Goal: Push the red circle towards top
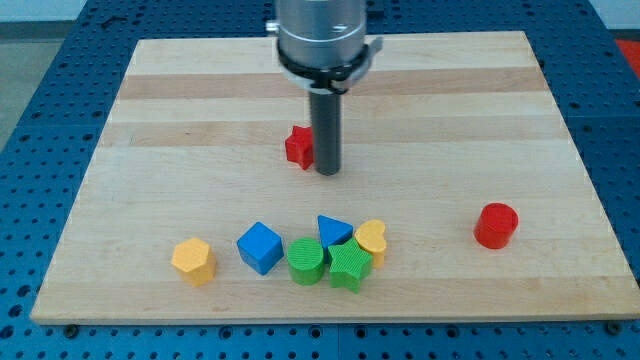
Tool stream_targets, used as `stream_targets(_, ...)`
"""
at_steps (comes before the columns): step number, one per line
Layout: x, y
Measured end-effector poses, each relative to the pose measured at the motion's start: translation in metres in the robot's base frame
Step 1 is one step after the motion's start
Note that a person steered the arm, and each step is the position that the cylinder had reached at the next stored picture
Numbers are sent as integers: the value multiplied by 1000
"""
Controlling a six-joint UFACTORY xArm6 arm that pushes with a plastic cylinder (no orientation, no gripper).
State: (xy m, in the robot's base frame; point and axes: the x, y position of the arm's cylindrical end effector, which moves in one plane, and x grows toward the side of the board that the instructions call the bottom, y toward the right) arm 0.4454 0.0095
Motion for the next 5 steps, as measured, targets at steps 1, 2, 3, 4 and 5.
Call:
stream_targets(1, 1, 67)
stream_targets(2, 28, 88)
stream_targets(3, 66, 89)
stream_targets(4, 102, 93)
stream_targets(5, 136, 107)
